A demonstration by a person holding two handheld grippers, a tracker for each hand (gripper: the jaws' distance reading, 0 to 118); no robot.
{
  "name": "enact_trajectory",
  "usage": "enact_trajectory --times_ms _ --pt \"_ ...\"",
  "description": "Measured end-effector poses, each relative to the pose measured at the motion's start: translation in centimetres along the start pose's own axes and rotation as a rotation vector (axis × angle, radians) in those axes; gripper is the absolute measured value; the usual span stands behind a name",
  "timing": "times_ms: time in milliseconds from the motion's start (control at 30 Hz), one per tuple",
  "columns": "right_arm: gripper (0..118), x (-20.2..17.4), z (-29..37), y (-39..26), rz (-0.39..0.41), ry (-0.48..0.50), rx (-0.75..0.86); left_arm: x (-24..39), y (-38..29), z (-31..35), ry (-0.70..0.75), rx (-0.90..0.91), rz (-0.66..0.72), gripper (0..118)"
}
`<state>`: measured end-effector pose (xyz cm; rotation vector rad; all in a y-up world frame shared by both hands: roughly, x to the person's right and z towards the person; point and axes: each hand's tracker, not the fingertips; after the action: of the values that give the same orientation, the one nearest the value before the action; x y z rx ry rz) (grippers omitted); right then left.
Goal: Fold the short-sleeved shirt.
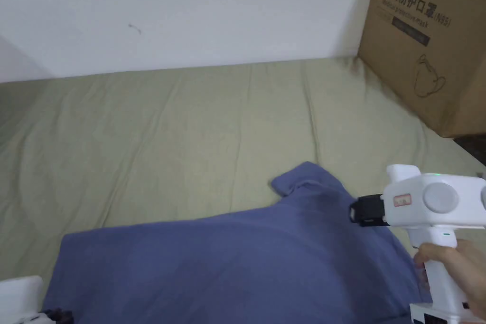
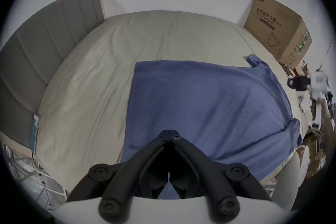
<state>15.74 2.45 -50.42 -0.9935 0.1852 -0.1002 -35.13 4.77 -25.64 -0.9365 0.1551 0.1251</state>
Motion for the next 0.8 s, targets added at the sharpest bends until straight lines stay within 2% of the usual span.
enact_trajectory --times_ms 33,67,100,233,333,367,400,433,467,500,567,733,767,800 --pt "94 0.2 -1.9 1.2 0.023 -0.017 -0.027 0.1 0.3 -0.6 0.009 -0.005 -0.009 0" --pt "96 0.4 -3.7 2.3 0.055 -0.051 -0.03 0.1 0.6 -1.1 0.026 -0.012 -0.016 0" --pt "96 0.5 -5.0 3.0 0.049 -0.12 -0.069 0.2 0.8 -1.4 0.039 -0.013 -0.022 0" --pt "95 0.6 -8.3 3.5 0.055 -0.107 -0.123 0.0 1.3 -3.4 0.076 -0.014 -0.017 0" --pt "84 0.3 -9.1 2.8 0.076 -0.123 -0.15 -0.3 1.4 -4.4 0.062 -0.037 -0.013 0" --pt "75 0.0 -8.1 3.1 0.082 -0.111 -0.146 -0.3 1.4 -4.6 0.063 -0.041 -0.015 0" --pt "42 -0.3 -7.3 3.1 0.107 -0.102 -0.133 -0.3 1.3 -4.6 0.063 -0.04 -0.018 0" --pt "0 -0.6 -6.3 3.3 0.178 -0.117 -0.1 -0.3 1.3 -4.5 0.066 -0.027 -0.019 0" --pt "0 -0.8 -5.6 3.5 0.187 -0.087 -0.097 -0.4 1.3 -4.4 0.065 -0.018 -0.016 0" --pt "0 -1.1 -5.3 3.8 0.173 -0.098 -0.102 -0.5 1.4 -4.4 0.062 -0.017 -0.011 0" --pt "0 -1.2 -5.3 3.9 0.196 -0.109 -0.089 -0.8 1.6 -4.6 0.055 -0.022 0.008 0" --pt "0 -1.5 -5.1 3.9 0.159 -0.089 -0.073 -1.6 3.3 -5.2 0.062 -0.005 0.019 2" --pt "0 -1.7 -5.0 3.9 0.167 -0.095 -0.07 -1.9 4.2 -5.6 0.056 0.011 0.025 16" --pt "0 -1.6 -5.3 3.7 0.171 -0.094 -0.069 -2.1 5.1 -6.0 0.049 0.02 0.03 46"
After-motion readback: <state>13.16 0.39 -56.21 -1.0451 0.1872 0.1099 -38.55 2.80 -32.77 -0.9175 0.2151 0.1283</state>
